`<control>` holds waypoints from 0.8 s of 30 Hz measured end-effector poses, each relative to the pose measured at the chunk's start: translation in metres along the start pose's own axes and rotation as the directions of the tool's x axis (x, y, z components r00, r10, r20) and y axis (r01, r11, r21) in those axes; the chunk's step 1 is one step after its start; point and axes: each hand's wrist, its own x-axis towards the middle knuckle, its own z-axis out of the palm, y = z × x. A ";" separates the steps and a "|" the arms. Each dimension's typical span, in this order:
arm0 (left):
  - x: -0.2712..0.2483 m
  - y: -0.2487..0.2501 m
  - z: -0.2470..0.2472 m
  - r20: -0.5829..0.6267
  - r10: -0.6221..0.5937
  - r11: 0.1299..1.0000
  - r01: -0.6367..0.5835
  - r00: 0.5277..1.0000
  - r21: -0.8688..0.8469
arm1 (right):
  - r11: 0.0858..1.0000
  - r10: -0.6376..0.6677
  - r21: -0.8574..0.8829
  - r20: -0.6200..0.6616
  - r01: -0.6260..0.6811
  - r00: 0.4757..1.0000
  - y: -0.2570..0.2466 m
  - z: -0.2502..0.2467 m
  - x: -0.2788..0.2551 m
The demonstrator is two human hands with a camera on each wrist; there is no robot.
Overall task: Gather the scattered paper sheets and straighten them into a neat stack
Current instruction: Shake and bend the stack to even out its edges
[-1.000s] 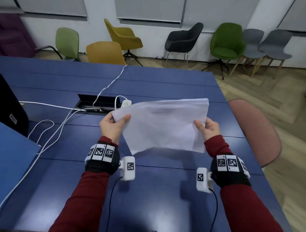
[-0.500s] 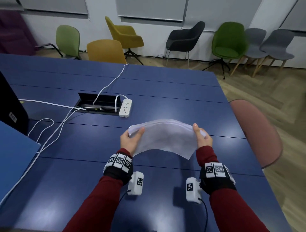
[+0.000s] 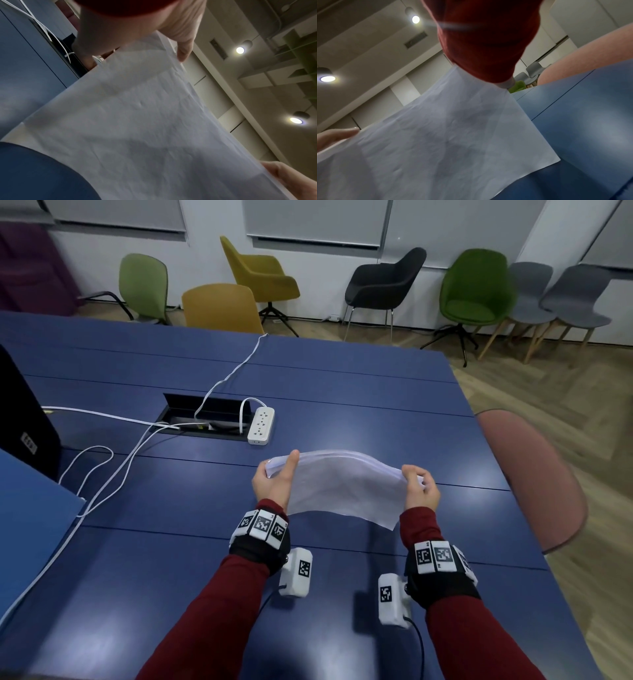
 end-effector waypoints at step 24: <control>0.010 -0.002 -0.003 -0.029 -0.148 0.981 0.151 0.989 0.122 | 0.993 0.103 -0.064 0.044 -0.100 0.994 0.000 0.000 0.003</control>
